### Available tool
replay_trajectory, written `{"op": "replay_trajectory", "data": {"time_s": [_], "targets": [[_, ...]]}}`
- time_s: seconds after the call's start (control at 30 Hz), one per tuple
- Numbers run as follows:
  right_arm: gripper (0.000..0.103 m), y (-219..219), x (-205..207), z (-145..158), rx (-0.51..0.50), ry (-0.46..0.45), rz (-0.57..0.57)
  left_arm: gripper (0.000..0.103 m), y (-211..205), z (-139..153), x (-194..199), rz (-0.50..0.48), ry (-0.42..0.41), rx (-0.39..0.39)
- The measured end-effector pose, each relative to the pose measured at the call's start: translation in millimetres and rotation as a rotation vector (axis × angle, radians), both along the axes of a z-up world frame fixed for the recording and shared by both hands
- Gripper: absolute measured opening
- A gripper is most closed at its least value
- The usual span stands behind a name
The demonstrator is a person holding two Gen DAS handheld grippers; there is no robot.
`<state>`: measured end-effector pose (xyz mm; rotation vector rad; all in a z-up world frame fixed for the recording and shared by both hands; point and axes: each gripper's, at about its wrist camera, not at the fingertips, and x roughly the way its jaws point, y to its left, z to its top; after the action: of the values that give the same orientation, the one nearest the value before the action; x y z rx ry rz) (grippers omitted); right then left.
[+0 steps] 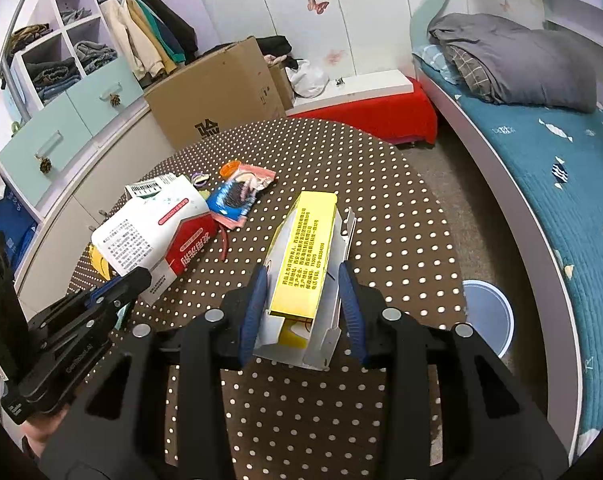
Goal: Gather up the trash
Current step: 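Carry both boxes over the blue bin and open both grippers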
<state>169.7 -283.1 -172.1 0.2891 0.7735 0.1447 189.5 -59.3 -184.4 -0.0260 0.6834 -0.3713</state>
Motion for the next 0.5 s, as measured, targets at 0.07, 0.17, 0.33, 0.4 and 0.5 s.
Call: {"op": "replay_trajectory", "data": {"time_s": [0.07, 0.17, 0.33, 0.4, 0.5], "targets": [[0.036, -4.9, -3.6, 3.8, 0.004, -0.013, -0.003, 0.008, 0.3, 4.7, -5.2, 0.006, -0.013, -0.010], [0.036, -14.1, -10.1, 15.0, 0.015, -0.046, -0.007, 0.008, 0.1, 15.6, -13.5, 0.011, -0.033, -0.032], [0.036, -28.7, -17.7, 34.8, 0.022, -0.097, -0.020, 0.008, -4.4, 39.8, -23.2, 0.002, -0.082, -0.055], [0.036, -36.5, -21.2, 43.6, 0.018, -0.123, -0.026, 0.008, -11.3, 52.3, -26.1, -0.011, -0.104, -0.068], [0.036, -49.6, -26.7, 56.8, 0.017, -0.162, -0.041, 0.008, -27.3, 69.9, -24.3, -0.036, -0.135, -0.078]]}}
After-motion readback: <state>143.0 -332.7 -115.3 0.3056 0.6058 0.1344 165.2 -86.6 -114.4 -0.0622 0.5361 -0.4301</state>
